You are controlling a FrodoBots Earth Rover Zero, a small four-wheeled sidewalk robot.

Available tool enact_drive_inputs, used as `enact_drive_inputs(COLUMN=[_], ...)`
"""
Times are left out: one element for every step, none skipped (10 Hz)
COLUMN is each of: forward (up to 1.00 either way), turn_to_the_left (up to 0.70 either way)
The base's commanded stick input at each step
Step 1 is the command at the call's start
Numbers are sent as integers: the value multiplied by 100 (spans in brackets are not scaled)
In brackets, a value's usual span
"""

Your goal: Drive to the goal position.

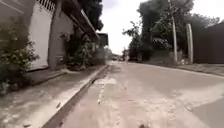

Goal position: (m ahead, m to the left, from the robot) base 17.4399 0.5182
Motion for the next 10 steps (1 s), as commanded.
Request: enact_drive_inputs(forward=[70,70,70,70,70,70,70,70,70,70], turn_to_the_left=[0,-15,-29,-16,0,0,0,0,0,0])
